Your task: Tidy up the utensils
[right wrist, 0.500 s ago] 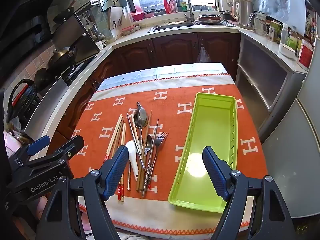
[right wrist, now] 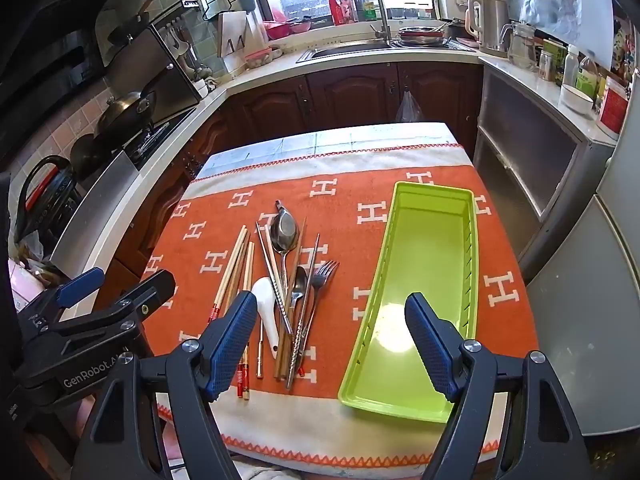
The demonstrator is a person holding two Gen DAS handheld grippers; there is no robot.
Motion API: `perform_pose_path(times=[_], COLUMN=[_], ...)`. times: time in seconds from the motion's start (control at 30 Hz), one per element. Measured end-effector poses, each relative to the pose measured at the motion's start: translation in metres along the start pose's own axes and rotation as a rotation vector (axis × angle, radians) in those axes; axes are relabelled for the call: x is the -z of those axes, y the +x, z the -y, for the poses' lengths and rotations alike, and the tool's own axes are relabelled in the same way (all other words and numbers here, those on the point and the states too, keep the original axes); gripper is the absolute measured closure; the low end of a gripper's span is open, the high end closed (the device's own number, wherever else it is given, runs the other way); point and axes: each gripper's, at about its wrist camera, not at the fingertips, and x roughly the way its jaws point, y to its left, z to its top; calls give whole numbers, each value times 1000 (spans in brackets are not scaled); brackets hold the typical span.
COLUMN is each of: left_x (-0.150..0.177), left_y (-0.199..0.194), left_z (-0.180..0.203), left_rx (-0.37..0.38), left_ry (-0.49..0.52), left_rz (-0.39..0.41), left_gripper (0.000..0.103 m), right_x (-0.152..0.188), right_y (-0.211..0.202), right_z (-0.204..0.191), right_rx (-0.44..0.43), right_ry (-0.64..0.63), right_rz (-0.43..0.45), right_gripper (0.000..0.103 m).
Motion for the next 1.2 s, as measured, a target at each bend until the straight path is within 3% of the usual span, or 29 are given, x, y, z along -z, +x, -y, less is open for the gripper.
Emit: perform_pose_path(times=[1.2], left_x=[4], left_y=[1], left_z=[0], left_rx=[29], left_ry=[-9], left_rz=[-8], left_gripper=[2], right_x=[7], right_y=[3], right_z=[-4], right_rx=[-10], right_ry=[-13], right_rz=[1], right_gripper=[27])
